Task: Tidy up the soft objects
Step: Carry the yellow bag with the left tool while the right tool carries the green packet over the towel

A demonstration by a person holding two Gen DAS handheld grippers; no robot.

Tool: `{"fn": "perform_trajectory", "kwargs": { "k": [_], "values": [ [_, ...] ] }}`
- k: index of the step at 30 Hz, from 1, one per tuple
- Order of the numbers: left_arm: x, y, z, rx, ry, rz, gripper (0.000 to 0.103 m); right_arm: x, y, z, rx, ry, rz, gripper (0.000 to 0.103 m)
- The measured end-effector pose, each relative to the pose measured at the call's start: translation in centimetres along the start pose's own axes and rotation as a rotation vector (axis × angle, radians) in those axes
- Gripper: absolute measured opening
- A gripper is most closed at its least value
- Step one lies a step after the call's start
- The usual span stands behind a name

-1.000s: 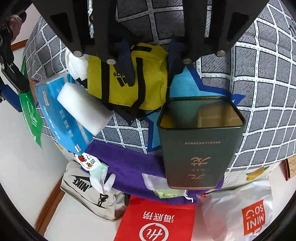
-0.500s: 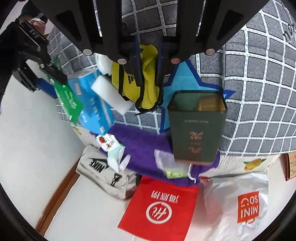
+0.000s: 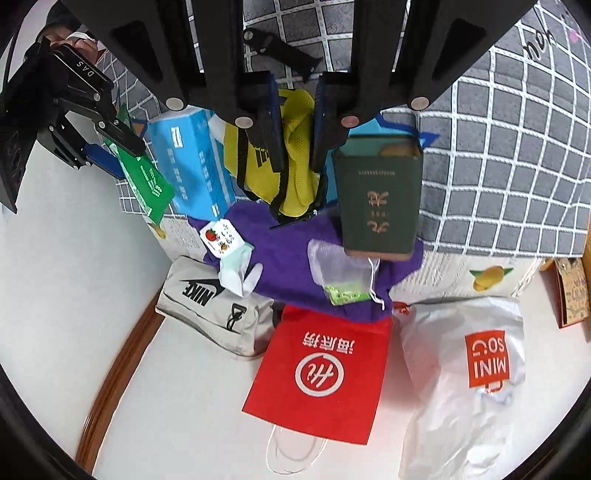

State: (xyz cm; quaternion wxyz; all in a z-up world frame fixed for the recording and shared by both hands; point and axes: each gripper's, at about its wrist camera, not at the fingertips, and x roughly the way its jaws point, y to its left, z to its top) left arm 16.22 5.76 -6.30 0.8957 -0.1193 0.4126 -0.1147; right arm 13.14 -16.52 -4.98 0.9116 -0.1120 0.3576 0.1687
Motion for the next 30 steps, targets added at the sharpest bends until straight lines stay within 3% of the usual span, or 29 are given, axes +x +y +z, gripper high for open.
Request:
{"fn": "perform_trajectory", "kwargs": {
  "k": [14, 30],
  "values": [
    [0.3, -0.3, 3.5, 0.005, -0.021, 0.012, 0.014, 2.0, -3.4, 3.0, 0.051, 0.015, -0.013, 0.04],
    [2.6, 0.9, 7.9, -0.001, -0.019, 0.037, 0.014, 7.9, -6.0, 7.2, 0.068, 0.052, -0.005, 0.04]
  ]
}}
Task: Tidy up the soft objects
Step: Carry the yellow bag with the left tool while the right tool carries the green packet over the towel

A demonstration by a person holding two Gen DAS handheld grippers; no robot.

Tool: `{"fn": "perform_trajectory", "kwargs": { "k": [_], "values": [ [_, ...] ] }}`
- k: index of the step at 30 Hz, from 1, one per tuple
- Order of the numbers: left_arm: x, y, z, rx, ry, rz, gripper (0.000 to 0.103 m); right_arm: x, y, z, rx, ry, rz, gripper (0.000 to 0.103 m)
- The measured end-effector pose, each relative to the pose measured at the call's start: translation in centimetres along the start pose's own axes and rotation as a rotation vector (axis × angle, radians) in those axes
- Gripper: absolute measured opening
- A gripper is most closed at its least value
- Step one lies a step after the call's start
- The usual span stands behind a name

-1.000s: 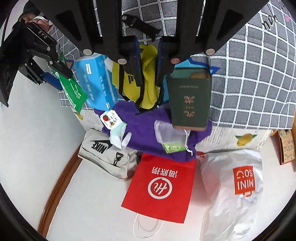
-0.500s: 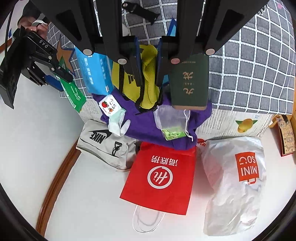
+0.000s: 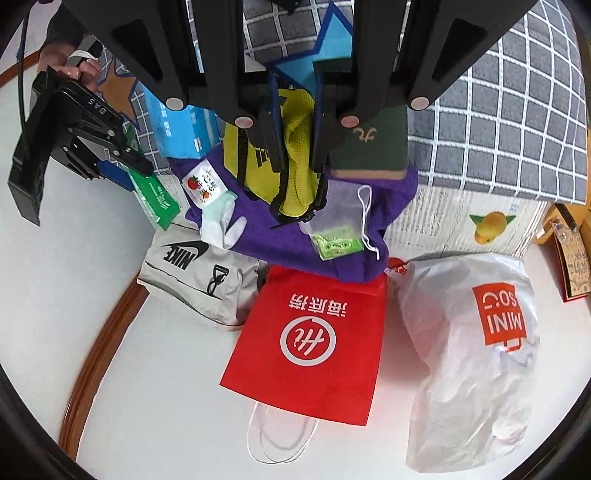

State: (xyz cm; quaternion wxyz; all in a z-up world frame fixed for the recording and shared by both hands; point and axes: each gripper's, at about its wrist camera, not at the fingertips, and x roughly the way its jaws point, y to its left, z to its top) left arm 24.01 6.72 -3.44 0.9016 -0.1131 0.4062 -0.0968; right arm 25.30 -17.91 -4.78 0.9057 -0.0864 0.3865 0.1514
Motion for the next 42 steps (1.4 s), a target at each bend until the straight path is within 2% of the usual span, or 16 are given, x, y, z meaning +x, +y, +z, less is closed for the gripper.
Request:
{"fn": "perform_trajectory", "kwargs": {
  "k": [7, 8, 15, 33, 39, 42],
  "values": [
    [1.5, 0.3, 1.9, 0.009, 0.005, 0.025, 0.014, 3.2, -0.6, 0.9, 0.02, 0.017, 0.007, 0.04],
    [1.7, 0.3, 2.1, 0.012, 0.006, 0.027, 0.014, 3.7, -0.8, 1.0, 0.018, -0.022, -0.002, 0.04],
    [4.0, 0.6, 3.8, 0.02, 0.021, 0.037, 0.014, 6.6, -1.7, 1.8, 0.025, 0.011, 0.013, 0.04],
    [11.0, 1.3, 5.7, -0.013, 0.09, 0.011, 0.014, 13.1, -0.8, 2.8, -0.031, 0.132, 0.08, 0.041],
    [13.7, 1.7, 5.6, -0.034, 0.146, 0.014, 0.014, 15.1, -1.1, 2.8, -0.024, 0.189, 0.091, 0.043],
    [14.6, 1.6, 5.6, -0.037, 0.165, -0.009, 0.014, 15.7, -1.5, 2.7, -0.013, 0.219, 0.096, 0.044]
  ]
}}
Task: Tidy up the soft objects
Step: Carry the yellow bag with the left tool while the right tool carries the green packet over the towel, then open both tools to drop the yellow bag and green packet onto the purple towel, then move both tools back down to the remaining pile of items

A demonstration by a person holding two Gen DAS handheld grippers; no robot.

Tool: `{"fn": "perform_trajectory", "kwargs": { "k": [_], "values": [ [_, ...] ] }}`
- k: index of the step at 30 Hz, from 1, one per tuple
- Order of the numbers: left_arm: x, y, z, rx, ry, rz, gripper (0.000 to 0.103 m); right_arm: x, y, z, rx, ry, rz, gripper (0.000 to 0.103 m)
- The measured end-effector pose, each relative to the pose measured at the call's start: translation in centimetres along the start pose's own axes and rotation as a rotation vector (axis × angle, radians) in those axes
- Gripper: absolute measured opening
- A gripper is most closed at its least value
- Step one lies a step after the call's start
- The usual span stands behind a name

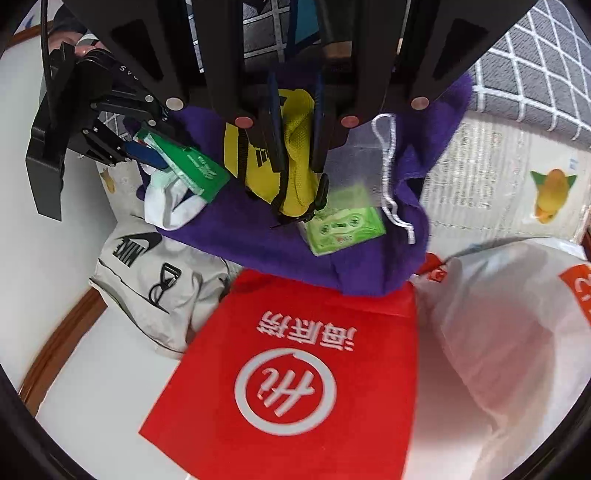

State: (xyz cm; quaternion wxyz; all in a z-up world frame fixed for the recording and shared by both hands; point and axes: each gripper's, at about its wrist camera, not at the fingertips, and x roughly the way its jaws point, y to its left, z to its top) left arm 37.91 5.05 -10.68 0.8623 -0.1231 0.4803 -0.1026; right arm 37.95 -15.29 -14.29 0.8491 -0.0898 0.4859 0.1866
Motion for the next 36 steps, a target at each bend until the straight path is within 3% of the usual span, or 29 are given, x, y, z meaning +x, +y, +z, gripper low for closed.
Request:
{"fn": "perform_trajectory", "kwargs": {
  "k": [6, 16, 22, 25, 27, 36],
  "values": [
    [1.8, -0.7, 0.1, 0.017, 0.036, -0.008, 0.014, 0.3, -0.6, -0.1, 0.026, 0.017, 0.022, 0.063],
    [3.7, -0.8, -0.2, 0.02, 0.067, 0.02, 0.015, -2.0, -0.8, -0.6, 0.039, -0.028, 0.019, 0.063],
    [3.8, -1.2, -0.5, 0.05, 0.076, 0.073, 0.017, -2.8, -1.0, -1.3, 0.076, -0.037, 0.021, 0.063],
    [3.7, -1.6, -0.5, 0.066, 0.08, 0.099, 0.028, -3.2, -1.0, -1.9, 0.086, -0.029, 0.022, 0.063],
    [3.4, -1.8, -0.6, 0.07, 0.081, 0.128, 0.046, -3.3, -0.9, -2.2, 0.093, -0.028, 0.023, 0.063],
    [-0.2, -1.7, -1.3, 0.075, 0.044, 0.167, 0.053, -5.7, -0.4, -3.2, 0.131, 0.005, 0.044, 0.063]
  ]
}}
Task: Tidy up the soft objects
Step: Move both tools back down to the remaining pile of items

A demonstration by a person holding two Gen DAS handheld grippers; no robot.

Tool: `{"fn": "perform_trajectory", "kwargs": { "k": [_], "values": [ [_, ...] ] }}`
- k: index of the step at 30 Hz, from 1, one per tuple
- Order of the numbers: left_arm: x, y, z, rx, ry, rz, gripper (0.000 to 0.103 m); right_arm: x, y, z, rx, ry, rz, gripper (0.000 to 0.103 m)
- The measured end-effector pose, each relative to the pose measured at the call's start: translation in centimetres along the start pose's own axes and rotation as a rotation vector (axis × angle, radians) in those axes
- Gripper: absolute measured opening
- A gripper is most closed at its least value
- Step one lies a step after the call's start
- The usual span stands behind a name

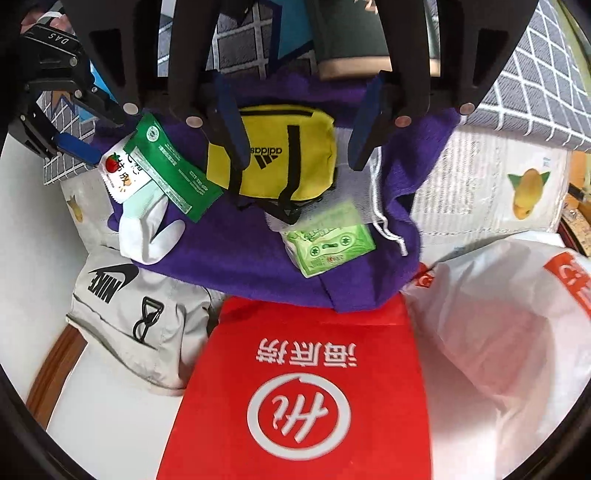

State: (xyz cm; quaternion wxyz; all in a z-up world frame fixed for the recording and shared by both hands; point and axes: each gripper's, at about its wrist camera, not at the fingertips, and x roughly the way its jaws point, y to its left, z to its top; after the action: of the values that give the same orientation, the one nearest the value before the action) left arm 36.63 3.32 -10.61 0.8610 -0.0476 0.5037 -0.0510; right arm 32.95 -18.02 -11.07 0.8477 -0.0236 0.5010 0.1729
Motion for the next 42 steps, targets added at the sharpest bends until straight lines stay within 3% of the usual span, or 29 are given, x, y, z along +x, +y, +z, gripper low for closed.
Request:
{"fn": "perform_trajectory", "kwargs": {
  "k": [15, 30, 34, 42],
  "values": [
    [-7.6, 0.8, -4.6, -0.026, -0.088, 0.015, 0.053, -4.6, 3.9, -3.6, -0.048, -0.063, 0.045, 0.063],
    [-11.5, 2.1, -12.6, -0.064, -0.079, 0.015, 0.053, -5.7, 10.3, -9.5, -0.19, -0.063, 0.081, 0.063],
    [-12.0, 2.7, -14.3, -0.056, -0.069, 0.022, 0.053, -4.8, 11.4, -10.7, -0.215, -0.061, 0.051, 0.063],
    [-13.0, 3.8, -16.8, -0.064, -0.121, -0.039, 0.053, -3.0, 13.0, -11.4, -0.301, -0.051, -0.055, 0.063]
  ]
}}
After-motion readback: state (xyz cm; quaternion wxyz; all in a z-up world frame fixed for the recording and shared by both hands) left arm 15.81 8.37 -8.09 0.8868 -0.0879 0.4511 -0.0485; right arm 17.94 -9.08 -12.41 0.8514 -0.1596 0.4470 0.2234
